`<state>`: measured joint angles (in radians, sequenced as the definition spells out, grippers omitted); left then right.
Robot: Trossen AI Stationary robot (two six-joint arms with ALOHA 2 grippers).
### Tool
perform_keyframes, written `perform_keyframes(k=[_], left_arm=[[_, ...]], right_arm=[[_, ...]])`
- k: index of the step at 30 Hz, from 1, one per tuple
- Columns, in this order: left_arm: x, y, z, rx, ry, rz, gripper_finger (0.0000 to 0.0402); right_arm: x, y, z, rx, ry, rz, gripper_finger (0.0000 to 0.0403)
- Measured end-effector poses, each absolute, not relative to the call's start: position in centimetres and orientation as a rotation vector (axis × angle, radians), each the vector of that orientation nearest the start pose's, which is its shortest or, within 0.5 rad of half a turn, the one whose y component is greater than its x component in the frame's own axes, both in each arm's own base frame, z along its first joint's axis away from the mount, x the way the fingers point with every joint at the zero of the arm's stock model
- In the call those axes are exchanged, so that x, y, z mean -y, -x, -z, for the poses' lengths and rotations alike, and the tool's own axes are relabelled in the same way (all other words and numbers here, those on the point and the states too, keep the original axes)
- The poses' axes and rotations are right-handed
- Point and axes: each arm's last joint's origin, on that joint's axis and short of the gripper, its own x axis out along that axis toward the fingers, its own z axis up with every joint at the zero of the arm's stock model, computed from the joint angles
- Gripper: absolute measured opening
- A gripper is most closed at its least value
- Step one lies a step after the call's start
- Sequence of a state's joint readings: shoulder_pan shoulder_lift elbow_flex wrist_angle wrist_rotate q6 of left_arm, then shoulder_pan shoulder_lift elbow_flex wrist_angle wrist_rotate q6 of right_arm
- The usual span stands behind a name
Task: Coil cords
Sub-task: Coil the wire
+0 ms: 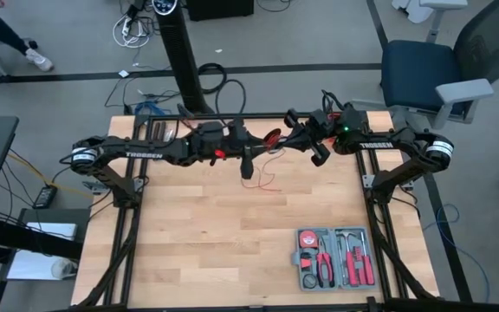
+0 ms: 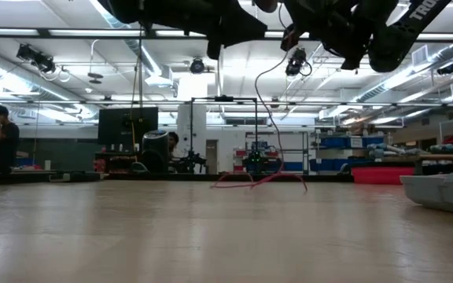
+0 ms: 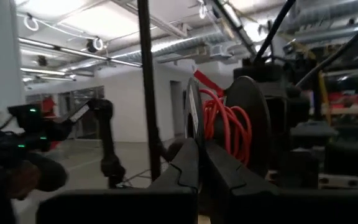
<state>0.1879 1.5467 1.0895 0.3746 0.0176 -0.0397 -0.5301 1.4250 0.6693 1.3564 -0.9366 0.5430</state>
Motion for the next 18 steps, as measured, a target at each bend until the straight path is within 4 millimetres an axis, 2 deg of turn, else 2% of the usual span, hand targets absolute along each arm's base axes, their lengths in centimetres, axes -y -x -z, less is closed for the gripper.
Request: perform_keyframes(k=[7, 18], left_arm=[[-6.4, -35.0, -30.8, -0.014, 0.062, -0.174, 0.0139], [-6.4, -36.6, -28.9, 0.003, 0.091, -0.165, 0.0146]], right_arm=[[11.7, -25.1, -28.4, 0.330, -0.072, -0.404, 0.0004], [10.8, -25.8, -28.2, 0.347, -0.022, -0.360, 0.0004]])
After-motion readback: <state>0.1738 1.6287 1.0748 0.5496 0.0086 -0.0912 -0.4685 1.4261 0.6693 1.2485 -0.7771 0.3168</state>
